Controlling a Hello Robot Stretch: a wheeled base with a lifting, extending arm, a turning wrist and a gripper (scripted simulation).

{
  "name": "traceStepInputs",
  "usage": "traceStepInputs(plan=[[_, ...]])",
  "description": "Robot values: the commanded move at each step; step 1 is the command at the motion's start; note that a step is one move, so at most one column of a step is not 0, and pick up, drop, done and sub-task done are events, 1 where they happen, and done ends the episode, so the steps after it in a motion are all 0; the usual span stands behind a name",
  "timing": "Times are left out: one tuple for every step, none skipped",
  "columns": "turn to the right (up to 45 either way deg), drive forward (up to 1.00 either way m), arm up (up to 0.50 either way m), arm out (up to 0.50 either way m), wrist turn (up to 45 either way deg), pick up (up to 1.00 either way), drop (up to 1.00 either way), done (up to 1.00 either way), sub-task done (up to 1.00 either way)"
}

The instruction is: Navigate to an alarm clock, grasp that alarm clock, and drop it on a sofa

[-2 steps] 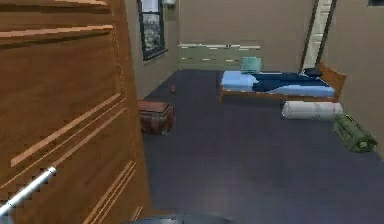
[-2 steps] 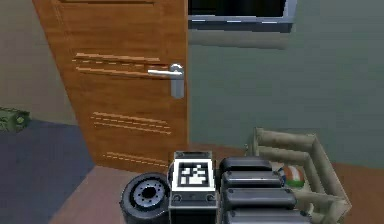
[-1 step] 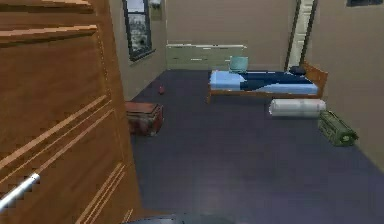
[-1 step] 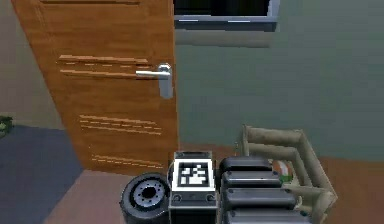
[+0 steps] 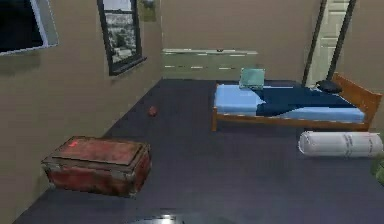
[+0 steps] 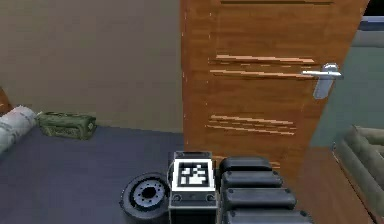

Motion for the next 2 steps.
traceStepInputs(plan=[[0.0, 0.30, 0.00, 0.00, 0.0, 0.00, 0.00, 0.00, 0.00], [0.0, 1.00, 0.00, 0.00, 0.0, 0.00, 0.00, 0.00, 0.00]])
